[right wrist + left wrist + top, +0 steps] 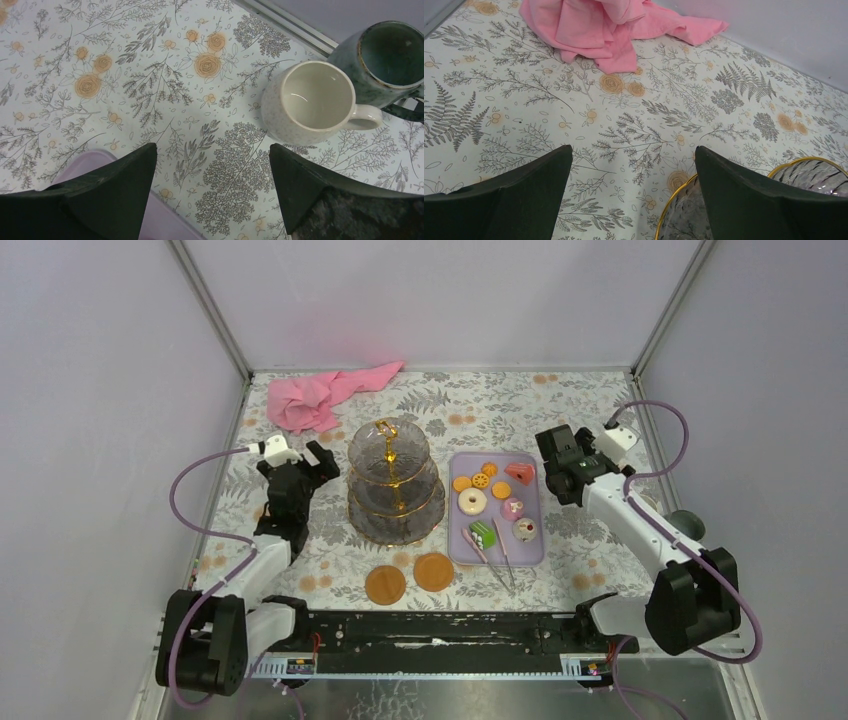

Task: Serve the afternoon tea
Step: Move the desert table to the center of the board.

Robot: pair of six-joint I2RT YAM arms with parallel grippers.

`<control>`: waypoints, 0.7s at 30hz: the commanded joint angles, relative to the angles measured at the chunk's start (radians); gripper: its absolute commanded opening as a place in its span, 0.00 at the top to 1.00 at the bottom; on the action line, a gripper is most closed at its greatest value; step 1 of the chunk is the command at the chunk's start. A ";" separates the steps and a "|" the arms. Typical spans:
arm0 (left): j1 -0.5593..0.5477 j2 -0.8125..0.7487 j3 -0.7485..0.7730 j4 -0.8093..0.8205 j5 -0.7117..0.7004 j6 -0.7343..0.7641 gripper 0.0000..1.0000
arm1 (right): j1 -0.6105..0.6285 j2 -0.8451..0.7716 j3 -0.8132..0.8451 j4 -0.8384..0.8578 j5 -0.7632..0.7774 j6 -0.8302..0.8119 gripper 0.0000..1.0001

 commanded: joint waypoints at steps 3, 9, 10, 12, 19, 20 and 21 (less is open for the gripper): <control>-0.022 -0.025 0.025 -0.002 -0.024 -0.007 0.00 | -0.007 0.016 0.124 -0.197 0.027 0.079 0.11; -0.032 -0.048 0.037 -0.040 -0.054 -0.026 0.00 | -0.006 -0.119 0.026 -0.046 -0.042 -0.213 0.13; -0.033 -0.051 0.048 -0.066 -0.061 -0.042 0.00 | -0.005 -0.141 0.017 -0.019 -0.103 -0.273 0.13; -0.033 -0.058 0.060 -0.116 -0.075 -0.081 0.00 | 0.009 -0.201 -0.017 0.032 -0.193 -0.356 0.13; -0.033 -0.021 0.077 -0.151 -0.095 -0.103 0.00 | 0.039 -0.236 -0.069 0.025 -0.095 -0.366 0.11; -0.033 -0.009 0.083 -0.151 -0.093 -0.101 0.00 | 0.038 -0.224 -0.060 0.007 -0.074 -0.350 0.11; -0.033 0.002 0.087 -0.153 -0.090 -0.102 0.00 | 0.037 -0.212 -0.051 -0.008 -0.064 -0.334 0.11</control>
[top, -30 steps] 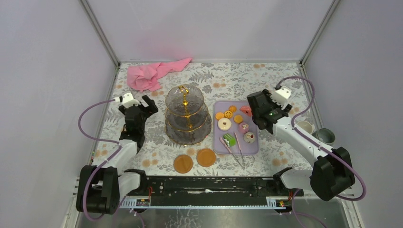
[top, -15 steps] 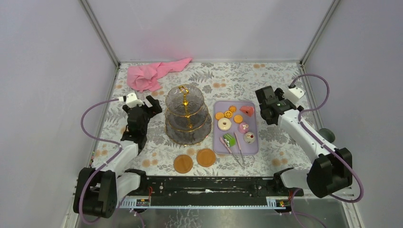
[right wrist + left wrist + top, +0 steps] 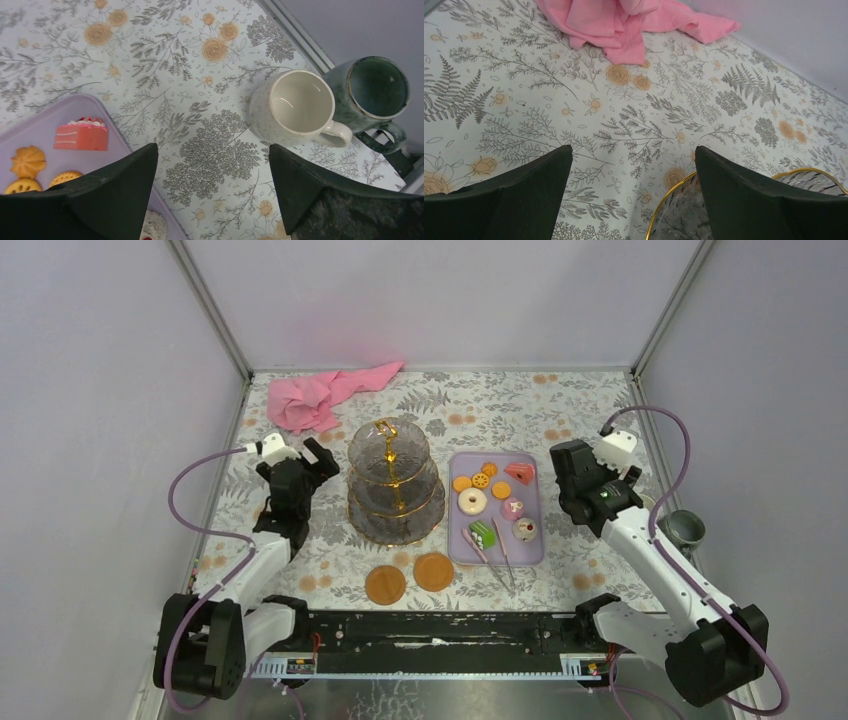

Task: Serve the afternoon tea
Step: Move the desert table to the center of the board.

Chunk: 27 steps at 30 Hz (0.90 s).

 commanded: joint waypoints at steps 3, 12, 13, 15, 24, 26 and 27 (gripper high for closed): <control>-0.004 0.046 0.045 -0.015 -0.005 -0.021 0.00 | 0.006 0.056 0.034 -0.029 0.053 0.012 0.12; -0.005 -0.002 0.041 -0.051 0.012 -0.061 0.00 | 0.154 0.012 0.021 -0.020 -0.045 -0.041 0.23; -0.005 -0.005 0.042 -0.053 0.011 -0.061 0.01 | 0.157 0.011 0.018 -0.032 -0.036 -0.033 0.24; -0.005 -0.005 0.044 -0.060 0.004 -0.057 0.01 | 0.158 0.014 0.005 -0.033 0.006 -0.028 0.25; -0.008 0.005 0.064 -0.140 0.002 -0.114 0.00 | 0.137 0.005 0.063 -0.128 -0.028 -0.024 0.21; -0.007 -0.019 0.052 -0.172 0.005 -0.155 0.00 | 0.156 -0.018 0.042 -0.092 -0.122 -0.075 0.22; -0.006 -0.033 0.040 -0.183 0.007 -0.174 0.01 | 0.171 -0.031 0.027 -0.077 -0.162 -0.096 0.24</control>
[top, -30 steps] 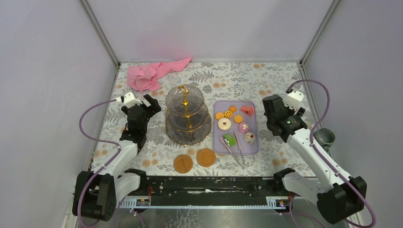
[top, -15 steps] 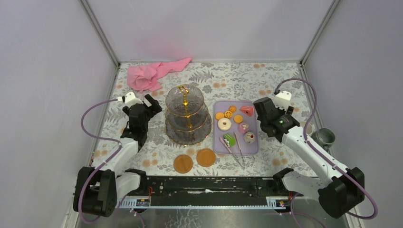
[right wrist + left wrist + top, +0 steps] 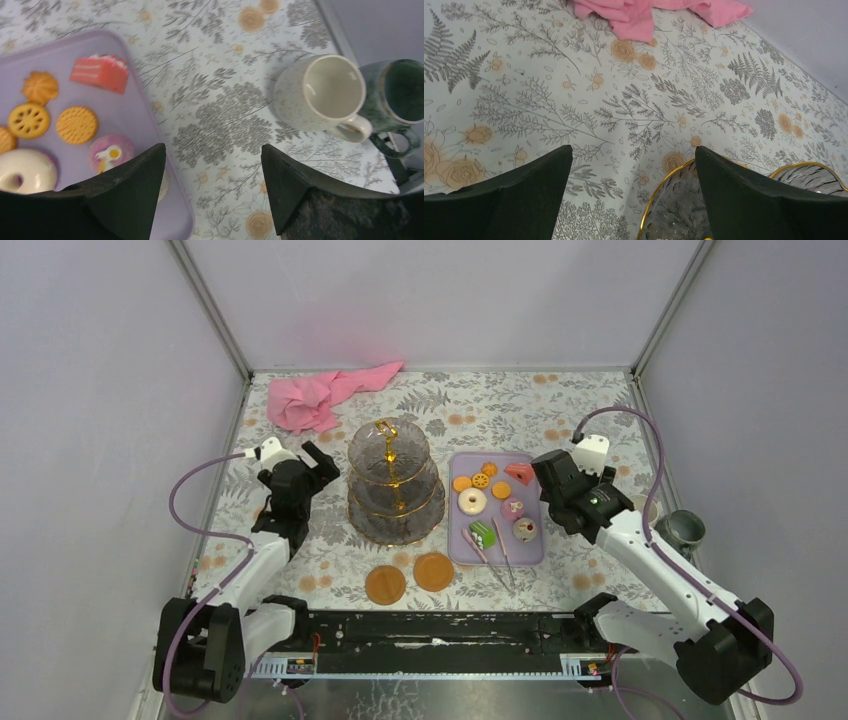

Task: Serve the afternoon tea
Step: Move the desert table to the center of the board.

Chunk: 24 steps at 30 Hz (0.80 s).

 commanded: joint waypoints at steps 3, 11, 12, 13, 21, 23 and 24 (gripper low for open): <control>-0.009 -0.081 -0.017 -0.091 0.023 -0.134 0.03 | 0.090 -0.081 -0.021 0.052 -0.246 -0.114 0.30; -0.051 -0.120 -0.089 -0.119 0.000 -0.203 0.07 | 0.433 0.034 -0.027 0.141 -0.235 -0.012 0.34; -0.057 -0.118 -0.092 -0.116 0.000 -0.206 0.08 | 0.464 0.055 -0.020 0.165 -0.233 0.002 0.33; -0.060 -0.114 -0.095 -0.111 0.003 -0.207 0.08 | 0.484 0.072 -0.011 0.190 -0.231 0.017 0.32; -0.067 -0.116 -0.095 -0.116 -0.001 -0.203 0.08 | 0.504 0.120 0.036 0.452 -0.296 0.116 0.28; -0.070 -0.112 -0.096 -0.114 0.001 -0.206 0.08 | 0.505 0.144 0.057 0.486 -0.309 0.137 0.28; -0.068 -0.110 -0.097 -0.114 0.000 -0.209 0.08 | 0.504 0.159 0.069 0.496 -0.311 0.146 0.28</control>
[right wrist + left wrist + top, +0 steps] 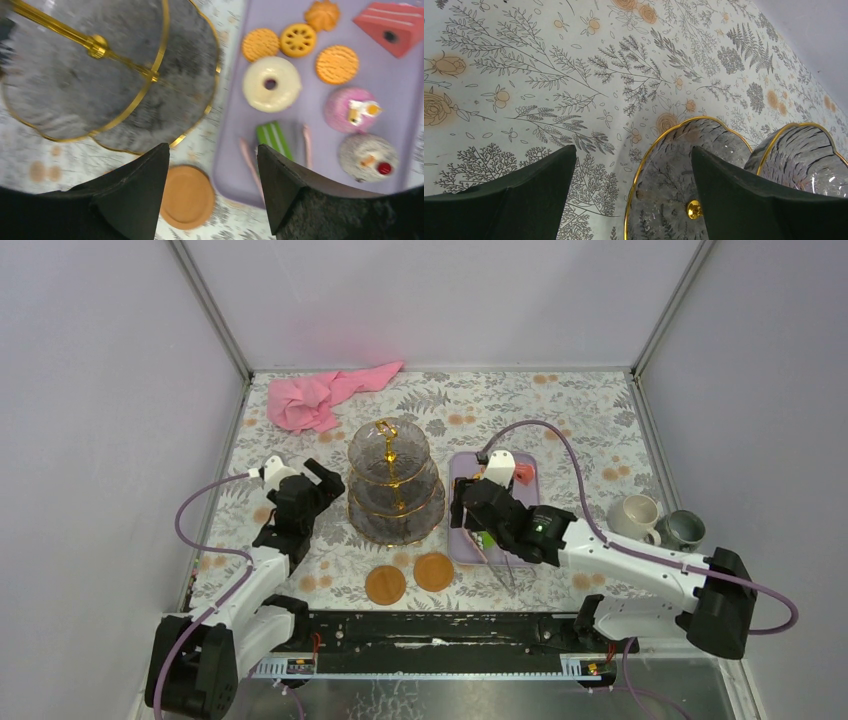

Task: Serve the afternoon tea
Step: Move the desert table to the center of the board.

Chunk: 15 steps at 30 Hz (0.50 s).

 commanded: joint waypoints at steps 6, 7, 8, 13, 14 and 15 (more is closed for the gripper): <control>-0.014 0.001 -0.016 0.015 -0.009 -0.022 0.08 | 0.004 0.122 0.130 0.228 -0.038 0.105 0.28; -0.014 -0.001 -0.016 0.014 -0.009 -0.020 0.08 | 0.003 0.136 0.140 0.234 -0.035 0.109 0.29; -0.015 -0.003 -0.016 0.014 -0.009 -0.019 0.08 | 0.003 0.151 0.153 0.234 -0.027 0.115 0.29; -0.018 -0.011 -0.019 0.010 -0.011 -0.021 0.08 | -0.017 0.208 0.190 0.224 -0.027 0.147 0.29; -0.019 -0.013 -0.021 0.011 -0.011 -0.021 0.08 | -0.022 0.215 0.190 0.230 -0.033 0.152 0.30; -0.021 -0.014 -0.022 0.012 -0.012 -0.021 0.08 | -0.034 0.223 0.190 0.235 -0.046 0.159 0.30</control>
